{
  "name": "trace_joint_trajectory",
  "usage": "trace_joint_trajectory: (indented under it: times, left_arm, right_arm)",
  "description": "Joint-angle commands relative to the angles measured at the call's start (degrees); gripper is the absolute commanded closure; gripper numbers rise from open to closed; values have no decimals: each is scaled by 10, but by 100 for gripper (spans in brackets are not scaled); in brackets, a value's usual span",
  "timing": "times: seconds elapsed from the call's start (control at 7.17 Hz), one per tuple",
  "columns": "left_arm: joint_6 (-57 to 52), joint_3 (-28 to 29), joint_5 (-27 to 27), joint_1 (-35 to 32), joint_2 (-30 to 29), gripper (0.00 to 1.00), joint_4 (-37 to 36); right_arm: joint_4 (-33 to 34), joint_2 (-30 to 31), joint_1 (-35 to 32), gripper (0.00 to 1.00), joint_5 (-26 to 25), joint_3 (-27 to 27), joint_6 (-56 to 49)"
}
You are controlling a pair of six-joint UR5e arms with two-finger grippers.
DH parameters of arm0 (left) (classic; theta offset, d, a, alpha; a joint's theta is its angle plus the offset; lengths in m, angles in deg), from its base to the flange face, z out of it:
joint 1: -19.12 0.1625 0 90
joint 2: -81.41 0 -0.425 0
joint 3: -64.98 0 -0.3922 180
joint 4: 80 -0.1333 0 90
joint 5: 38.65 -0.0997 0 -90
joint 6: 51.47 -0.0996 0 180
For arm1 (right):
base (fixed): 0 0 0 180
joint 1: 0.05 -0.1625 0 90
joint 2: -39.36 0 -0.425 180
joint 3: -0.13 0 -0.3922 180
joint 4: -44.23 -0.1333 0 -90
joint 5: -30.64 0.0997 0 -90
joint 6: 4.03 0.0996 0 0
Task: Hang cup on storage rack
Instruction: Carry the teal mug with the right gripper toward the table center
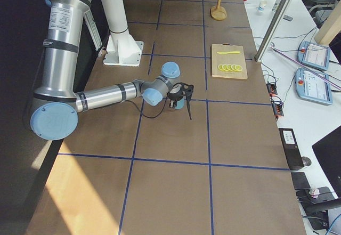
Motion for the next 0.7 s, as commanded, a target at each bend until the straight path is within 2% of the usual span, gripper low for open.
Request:
trace_joint_trajectory:
  times: [0.0,0.28,0.56]
  left_arm:
    - [0,0,0,0,0,0,1]
    - [0,-1,1,0,0,0,0]
    - [0,-1,0,0,0,0,0]
  right_arm:
    - [240,-185,41,100,-8,25,3]
    - [356,-337,116,100,-53,-8,57]
    - [350,-445,177,100,-104,-107,132]
